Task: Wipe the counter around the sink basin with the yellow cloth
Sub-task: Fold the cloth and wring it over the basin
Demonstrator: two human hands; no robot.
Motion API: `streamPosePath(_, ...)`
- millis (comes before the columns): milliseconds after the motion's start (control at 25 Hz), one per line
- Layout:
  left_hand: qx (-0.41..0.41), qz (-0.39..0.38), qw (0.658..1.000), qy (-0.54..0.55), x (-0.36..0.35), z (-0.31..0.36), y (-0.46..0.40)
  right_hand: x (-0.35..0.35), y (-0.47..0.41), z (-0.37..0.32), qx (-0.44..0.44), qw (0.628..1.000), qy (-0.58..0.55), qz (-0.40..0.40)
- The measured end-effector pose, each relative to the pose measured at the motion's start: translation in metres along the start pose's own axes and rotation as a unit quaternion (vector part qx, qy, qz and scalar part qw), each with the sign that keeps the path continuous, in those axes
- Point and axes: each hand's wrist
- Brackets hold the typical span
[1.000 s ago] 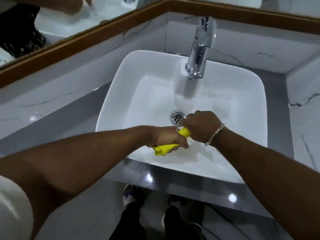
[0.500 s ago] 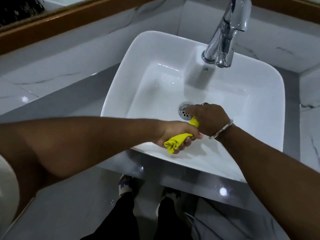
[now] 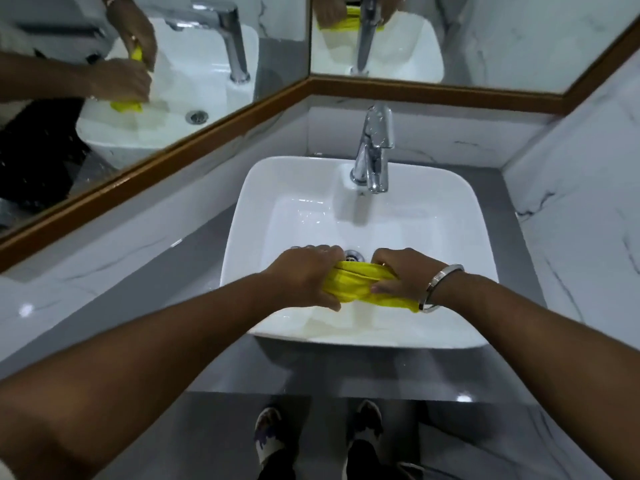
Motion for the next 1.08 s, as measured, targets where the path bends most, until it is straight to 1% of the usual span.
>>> streamPosePath(40, 0.005, -0.042, 0.998, 0.035, 0.004, -0.003, 0.0, 0.001, -0.001, -0.003, -0.003, 1.0, -0.005, 0.004)
streamPosePath(120, 0.006, -0.137, 0.984, 0.11, 0.012, -0.011, -0.003, 0.0, -0.001, -0.008, -0.014, 1.0, -0.004, 0.009)
streamPosePath(160, -0.008, -0.161, 0.98, 0.115, 0.015, -0.016, -0.006, -0.001, -0.002, -0.012, -0.022, 1.0, -0.003, 0.012)
streamPosePath(200, -0.029, -0.167, 0.98, 0.102, 0.017, -0.02, -0.009, -0.002, -0.003, -0.016, -0.029, 0.999, -0.001, 0.014)
streamPosePath(360, -0.081, -0.126, 0.987, 0.062, 0.026, -0.033, -0.011, -0.007, -0.004, -0.031, -0.049, 0.999, 0.011, 0.019)
streamPosePath(480, -0.096, -0.06, 0.992, 0.048, 0.037, -0.033, -0.008, -0.01, 0.005, -0.037, -0.071, 0.995, -0.018, 0.063)
streamPosePath(560, -0.089, -0.038, 0.995, 0.039, 0.041, -0.025, -0.007, -0.013, 0.016, -0.039, -0.09, 0.99, 0.014, 0.104)
streamPosePath(640, -0.105, -0.051, 0.993, 0.036, 0.04, -0.014, -0.009, -0.014, 0.03, -0.046, -0.111, 0.983, 0.058, 0.131)
streamPosePath(800, -0.167, -0.108, 0.98, 0.02, 0.036, 0.027, -0.018, -0.026, 0.077, -0.053, -0.18, 0.969, 0.063, 0.154)
streamPosePath(920, -0.202, -0.128, 0.97, -0.041, 0.032, 0.08, -0.015, -0.037, 0.127, -0.054, -0.218, 0.956, 0.077, 0.18)
streamPosePath(1000, -0.249, -0.122, 0.958, -0.073, 0.029, 0.127, -0.006, -0.047, 0.177, -0.054, -0.247, 0.945, 0.078, 0.201)
streamPosePath(1080, -0.301, -0.117, 0.943, -0.082, 0.028, 0.172, 0.005, -0.057, 0.228, -0.059, -0.266, 0.937, 0.056, 0.218)
Point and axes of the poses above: each hand's wrist, its own y-axis away from the middle knuckle, its own x-axis out of the back of the hand, z = x × y, and after that the axes turned 13 degrees about x, right-handed
